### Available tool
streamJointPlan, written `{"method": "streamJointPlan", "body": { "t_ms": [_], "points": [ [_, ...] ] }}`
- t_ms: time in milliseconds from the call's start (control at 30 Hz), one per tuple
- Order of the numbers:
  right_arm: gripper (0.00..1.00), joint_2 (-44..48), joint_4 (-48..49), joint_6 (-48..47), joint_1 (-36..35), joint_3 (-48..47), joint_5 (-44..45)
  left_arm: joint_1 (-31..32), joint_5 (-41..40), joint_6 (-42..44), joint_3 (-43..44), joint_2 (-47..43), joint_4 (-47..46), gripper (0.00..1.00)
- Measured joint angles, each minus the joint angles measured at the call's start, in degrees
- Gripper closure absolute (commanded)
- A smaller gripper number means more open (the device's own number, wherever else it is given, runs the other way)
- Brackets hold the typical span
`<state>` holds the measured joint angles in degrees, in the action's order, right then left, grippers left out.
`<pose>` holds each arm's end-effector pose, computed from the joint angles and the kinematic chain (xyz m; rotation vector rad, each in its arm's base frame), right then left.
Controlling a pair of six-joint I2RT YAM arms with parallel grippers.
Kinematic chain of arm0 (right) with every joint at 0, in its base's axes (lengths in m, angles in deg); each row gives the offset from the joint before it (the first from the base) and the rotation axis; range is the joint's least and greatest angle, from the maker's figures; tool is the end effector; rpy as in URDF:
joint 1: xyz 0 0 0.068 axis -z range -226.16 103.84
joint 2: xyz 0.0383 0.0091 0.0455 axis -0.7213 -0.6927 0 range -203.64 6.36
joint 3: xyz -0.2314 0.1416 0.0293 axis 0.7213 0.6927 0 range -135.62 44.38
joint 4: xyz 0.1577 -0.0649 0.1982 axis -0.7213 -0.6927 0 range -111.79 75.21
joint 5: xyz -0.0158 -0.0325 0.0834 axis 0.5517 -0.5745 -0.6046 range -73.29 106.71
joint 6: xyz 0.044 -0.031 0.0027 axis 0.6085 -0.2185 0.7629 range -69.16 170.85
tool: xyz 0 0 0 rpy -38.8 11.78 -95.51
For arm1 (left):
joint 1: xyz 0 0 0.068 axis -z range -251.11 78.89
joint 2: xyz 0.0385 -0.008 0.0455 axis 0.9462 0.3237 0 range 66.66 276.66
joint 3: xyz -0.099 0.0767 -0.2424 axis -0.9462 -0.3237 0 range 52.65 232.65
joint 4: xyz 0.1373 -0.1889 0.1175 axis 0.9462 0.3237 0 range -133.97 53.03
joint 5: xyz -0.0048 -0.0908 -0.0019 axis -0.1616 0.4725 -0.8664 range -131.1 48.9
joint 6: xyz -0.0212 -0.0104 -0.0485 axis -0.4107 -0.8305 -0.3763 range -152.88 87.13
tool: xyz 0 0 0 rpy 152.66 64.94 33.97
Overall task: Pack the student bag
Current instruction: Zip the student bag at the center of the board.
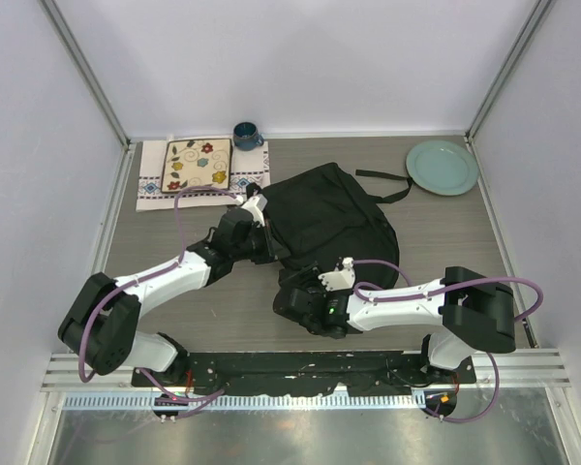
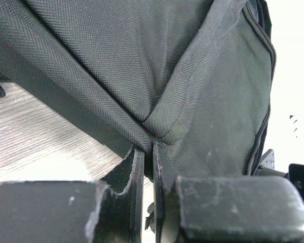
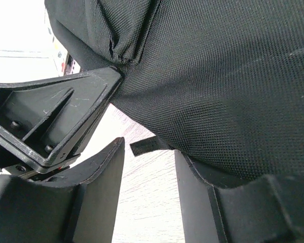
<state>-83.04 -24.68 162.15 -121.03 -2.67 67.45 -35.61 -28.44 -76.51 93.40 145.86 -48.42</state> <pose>0.1044 0.2804 0.1805 1.0143 1.9549 0.7976 0.2313 -0.1749 0.2066 -0.0282 2.3360 -0.9894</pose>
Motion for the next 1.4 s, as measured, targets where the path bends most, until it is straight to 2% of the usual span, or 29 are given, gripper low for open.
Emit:
{"method": "streamJointPlan", "body": {
  "t_ms": [333,533,700,733,800,1067,1200,1400],
  "points": [
    [0.57,-0.66,-0.66,1.92,-0.04,0.04,1.99,0.0,-0.24,2.82,0.7,-0.98,2.19,1.0],
    [0.61,-0.61,-5.38,2.64,-0.61,-0.04,4.55,0.0,-0.24,3.69,0.7,-1.49,2.86,1.0],
    [0.81,-0.61,-7.76,2.86,-0.81,-0.11,5.44,0.04,-0.22,3.72,0.7,-1.9,3.1,1.0],
    [0.9,-0.61,-8.17,2.91,-0.81,-0.11,5.68,0.04,-0.22,3.74,0.7,-1.97,3.1,1.0],
    [1.0,-0.59,-8.83,2.95,-0.83,-0.11,6.14,0.04,-0.22,3.72,0.7,-2.03,3.1,1.0],
    [1.0,3.15,-11.43,2.25,-1.95,0.2,7.87,0.02,-0.48,3.67,0.7,-2.03,3.43,1.0],
    [1.0,11.52,-9.92,-5.46,-2.05,4.22,6.49,-0.07,-1.03,3.65,0.7,-2.23,3.58,1.0],
    [1.0,25.24,-8.44,-17.55,-2.12,12.92,-0.09,-0.39,-1.29,3.63,0.7,-2.62,4.61,1.0]
  ]
}}
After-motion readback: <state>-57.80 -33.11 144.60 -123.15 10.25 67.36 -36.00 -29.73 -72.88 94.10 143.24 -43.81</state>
